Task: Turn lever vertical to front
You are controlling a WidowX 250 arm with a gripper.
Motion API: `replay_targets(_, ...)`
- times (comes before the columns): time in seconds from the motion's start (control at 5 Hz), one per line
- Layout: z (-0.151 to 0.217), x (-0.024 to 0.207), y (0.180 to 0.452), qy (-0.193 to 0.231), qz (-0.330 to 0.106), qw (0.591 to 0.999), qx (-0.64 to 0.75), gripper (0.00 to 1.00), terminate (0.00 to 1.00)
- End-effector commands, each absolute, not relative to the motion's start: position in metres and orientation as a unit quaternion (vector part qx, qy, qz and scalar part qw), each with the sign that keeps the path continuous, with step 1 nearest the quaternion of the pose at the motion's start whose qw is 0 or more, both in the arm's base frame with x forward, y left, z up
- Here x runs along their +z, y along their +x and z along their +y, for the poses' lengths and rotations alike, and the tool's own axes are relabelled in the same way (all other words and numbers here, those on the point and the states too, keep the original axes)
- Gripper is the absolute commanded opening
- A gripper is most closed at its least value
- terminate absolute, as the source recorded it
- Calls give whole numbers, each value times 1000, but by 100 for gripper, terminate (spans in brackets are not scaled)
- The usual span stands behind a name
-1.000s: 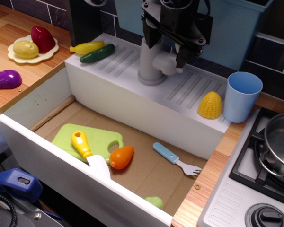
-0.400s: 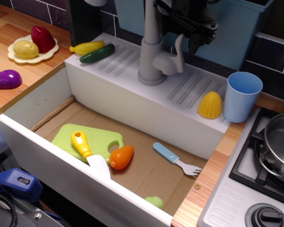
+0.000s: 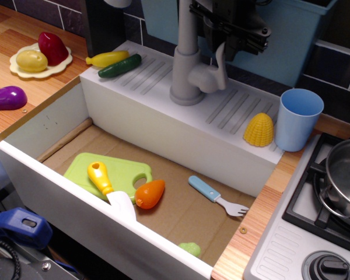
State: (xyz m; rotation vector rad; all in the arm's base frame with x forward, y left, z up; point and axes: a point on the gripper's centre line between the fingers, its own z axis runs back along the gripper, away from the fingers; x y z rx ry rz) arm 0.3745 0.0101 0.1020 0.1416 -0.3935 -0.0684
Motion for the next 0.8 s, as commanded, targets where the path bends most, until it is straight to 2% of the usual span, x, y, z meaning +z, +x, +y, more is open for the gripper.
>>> replay_targets(0.0,5,116,364,61,-203,977,-19,0,0)
replay_targets(0.6,-7,76,324,22,-179,983,35,0,0)
